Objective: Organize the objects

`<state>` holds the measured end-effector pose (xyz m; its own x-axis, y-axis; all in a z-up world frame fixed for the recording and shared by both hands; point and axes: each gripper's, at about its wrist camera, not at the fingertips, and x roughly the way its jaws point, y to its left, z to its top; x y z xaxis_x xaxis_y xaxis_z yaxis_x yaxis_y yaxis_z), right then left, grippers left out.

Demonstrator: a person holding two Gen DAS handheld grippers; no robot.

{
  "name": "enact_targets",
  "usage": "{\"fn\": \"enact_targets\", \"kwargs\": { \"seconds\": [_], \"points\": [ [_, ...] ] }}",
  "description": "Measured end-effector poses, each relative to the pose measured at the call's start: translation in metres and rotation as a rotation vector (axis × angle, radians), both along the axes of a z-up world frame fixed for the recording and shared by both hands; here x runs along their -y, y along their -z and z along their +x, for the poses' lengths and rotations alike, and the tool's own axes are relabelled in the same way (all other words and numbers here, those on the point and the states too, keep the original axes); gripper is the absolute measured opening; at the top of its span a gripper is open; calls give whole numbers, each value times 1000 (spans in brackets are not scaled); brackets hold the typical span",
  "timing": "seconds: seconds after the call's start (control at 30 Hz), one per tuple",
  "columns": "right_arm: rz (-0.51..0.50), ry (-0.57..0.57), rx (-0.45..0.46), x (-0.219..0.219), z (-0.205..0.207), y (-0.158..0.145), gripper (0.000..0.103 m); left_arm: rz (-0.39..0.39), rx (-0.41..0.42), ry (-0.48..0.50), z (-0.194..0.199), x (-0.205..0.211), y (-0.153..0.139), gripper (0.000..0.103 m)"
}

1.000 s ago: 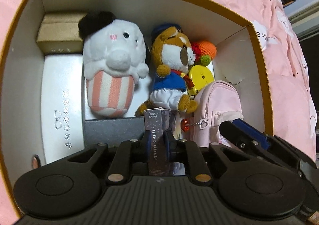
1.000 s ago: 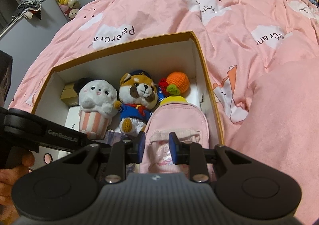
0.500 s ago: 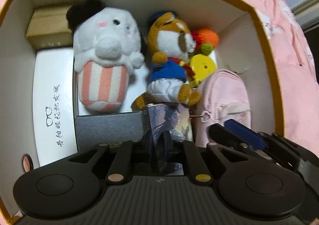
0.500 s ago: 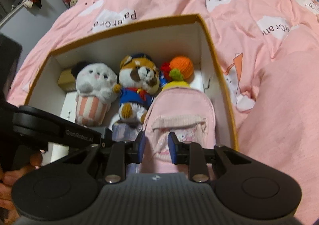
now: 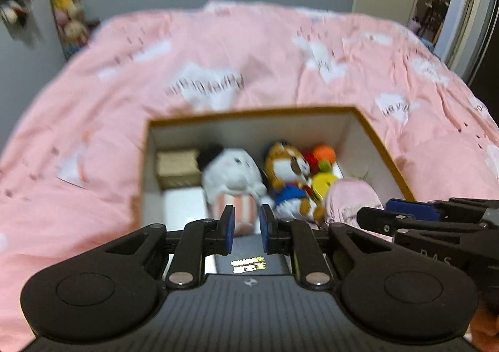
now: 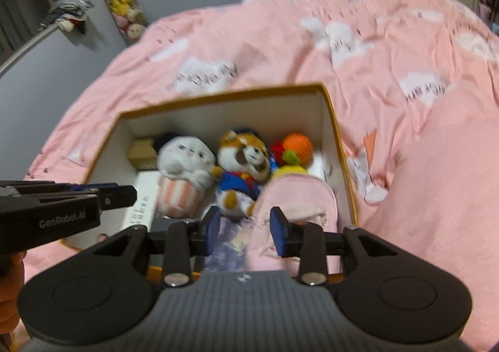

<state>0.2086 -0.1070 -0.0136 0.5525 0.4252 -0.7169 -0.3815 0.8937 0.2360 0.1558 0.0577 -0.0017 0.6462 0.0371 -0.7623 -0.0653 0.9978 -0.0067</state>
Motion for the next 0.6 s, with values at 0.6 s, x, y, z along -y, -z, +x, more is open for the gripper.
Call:
{"fn": "enact_targets", "kwargs": {
  "seconds": [0.6],
  "points": [
    [-3,-62,208,12,-87,-50,69,107,257,-115,-84,1,-29,53]
  ]
}}
